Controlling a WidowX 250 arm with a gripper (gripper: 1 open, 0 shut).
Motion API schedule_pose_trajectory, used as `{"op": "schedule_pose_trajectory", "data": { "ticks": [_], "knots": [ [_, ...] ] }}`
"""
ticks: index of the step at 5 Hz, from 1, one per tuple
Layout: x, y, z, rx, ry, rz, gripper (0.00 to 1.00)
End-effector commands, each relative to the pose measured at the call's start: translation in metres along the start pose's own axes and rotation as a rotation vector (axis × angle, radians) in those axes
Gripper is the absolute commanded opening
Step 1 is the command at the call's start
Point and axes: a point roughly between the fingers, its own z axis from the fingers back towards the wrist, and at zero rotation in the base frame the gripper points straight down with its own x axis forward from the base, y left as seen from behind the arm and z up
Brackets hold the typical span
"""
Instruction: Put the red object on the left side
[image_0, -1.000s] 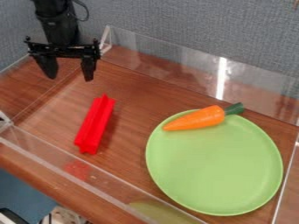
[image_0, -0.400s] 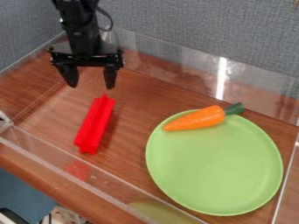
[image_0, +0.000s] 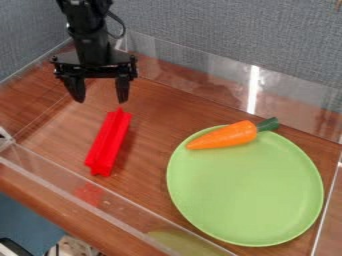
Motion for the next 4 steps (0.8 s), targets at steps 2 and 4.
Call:
{"op": "schedule_pose_trajectory", "data": {
  "ticks": [2, 4],
  "knots": [
    [0.018, 0.009, 0.025, -0.025, -0.069, -0.024, 1.00],
    [0.020, 0.011, 0.041, -0.045, -0.053, -0.046, 1.00]
  ]
}}
